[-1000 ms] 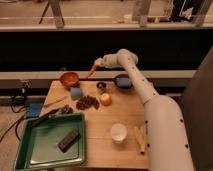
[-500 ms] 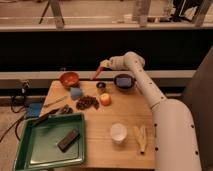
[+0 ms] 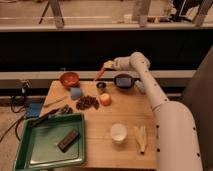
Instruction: Place pepper in metal cup
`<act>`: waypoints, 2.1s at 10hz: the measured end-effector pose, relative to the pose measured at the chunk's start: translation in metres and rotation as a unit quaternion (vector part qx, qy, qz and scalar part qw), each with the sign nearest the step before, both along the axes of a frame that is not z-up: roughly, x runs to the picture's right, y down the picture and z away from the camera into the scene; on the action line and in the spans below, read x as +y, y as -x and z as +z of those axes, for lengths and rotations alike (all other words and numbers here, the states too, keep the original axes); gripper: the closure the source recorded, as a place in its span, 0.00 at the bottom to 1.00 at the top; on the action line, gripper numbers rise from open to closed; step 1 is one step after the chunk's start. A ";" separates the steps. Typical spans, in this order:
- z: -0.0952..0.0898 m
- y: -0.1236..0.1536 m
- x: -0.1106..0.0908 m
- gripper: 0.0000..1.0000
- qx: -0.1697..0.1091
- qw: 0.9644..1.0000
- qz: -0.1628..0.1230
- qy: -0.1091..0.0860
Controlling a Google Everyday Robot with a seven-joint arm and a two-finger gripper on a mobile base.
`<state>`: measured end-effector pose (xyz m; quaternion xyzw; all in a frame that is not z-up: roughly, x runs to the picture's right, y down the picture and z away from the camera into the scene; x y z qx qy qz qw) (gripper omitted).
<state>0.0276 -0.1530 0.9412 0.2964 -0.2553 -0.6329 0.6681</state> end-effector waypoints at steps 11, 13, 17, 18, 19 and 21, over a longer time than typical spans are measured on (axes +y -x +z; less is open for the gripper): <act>-0.025 0.006 0.015 1.00 0.027 0.996 -0.068 -0.056; -0.026 0.007 0.013 1.00 0.043 0.994 -0.076 -0.068; -0.026 -0.007 0.010 1.00 0.065 0.992 -0.075 -0.074; -0.027 -0.011 0.009 1.00 0.069 0.992 -0.075 -0.077; -0.028 -0.015 0.009 1.00 0.074 0.991 -0.076 -0.081; -0.029 -0.018 0.009 1.00 0.078 0.990 -0.081 -0.090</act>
